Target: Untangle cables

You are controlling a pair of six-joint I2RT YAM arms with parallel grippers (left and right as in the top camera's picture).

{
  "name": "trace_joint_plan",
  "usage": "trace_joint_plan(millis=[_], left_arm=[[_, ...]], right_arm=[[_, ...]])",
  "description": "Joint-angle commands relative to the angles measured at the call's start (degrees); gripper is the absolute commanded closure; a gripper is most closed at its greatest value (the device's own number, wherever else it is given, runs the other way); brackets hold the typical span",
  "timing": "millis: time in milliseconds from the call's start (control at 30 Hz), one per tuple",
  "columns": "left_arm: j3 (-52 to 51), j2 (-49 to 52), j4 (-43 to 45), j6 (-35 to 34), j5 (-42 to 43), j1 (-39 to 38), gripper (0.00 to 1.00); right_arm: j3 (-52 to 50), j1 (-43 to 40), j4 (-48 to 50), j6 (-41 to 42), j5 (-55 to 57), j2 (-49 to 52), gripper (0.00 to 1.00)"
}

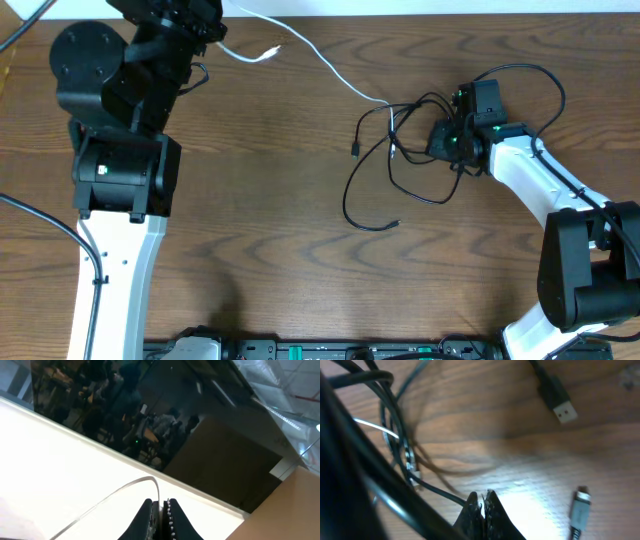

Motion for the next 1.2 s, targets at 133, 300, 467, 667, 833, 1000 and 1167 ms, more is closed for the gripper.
trace_joint_plan(millis=[133,300,467,667,833,1000,1167], left_arm=[[1.2,0.3,-9.5,6.8,-5.4,4.3,0.93],[1.3,0.3,-14.4,8.9,-5.7,9.1,0.93],[1.2,0.3,-17.9,10.4,-5.6,12.2,0.93],[1.3,0.2,-15.4,13.4,-8.0,12.2,0.92],[4.4,-0.2,-10.4,12.9,-7.8,12.2,0.93],[8.2,-0.2,-10.4,6.8,5.0,12.2,0.92],[8.5,-0.2,-9.8,1.7,19.1,11.0,0.93]], right_arm=[[0.1,-2.1,-7.6,-1.7,14.1,0.6,0.99],[0.1,-5.0,-9.4,-1.7,17.6,0.6,0.99],[0.1,-7.8,-7.7,-5.3,11.4,0.6,0.97],[0.1,-8.2,-5.9,-8.3,6.0,0.6,0.94],[0.1,-8.3,-5.9,-8.3,6.2,0.6,0.92],[0.1,-8.3,-4.5,-10.9,4.2,0.6,0.69],[1.5,-8.3,-2.4,-26.3,-17.0,-0.2,0.50]])
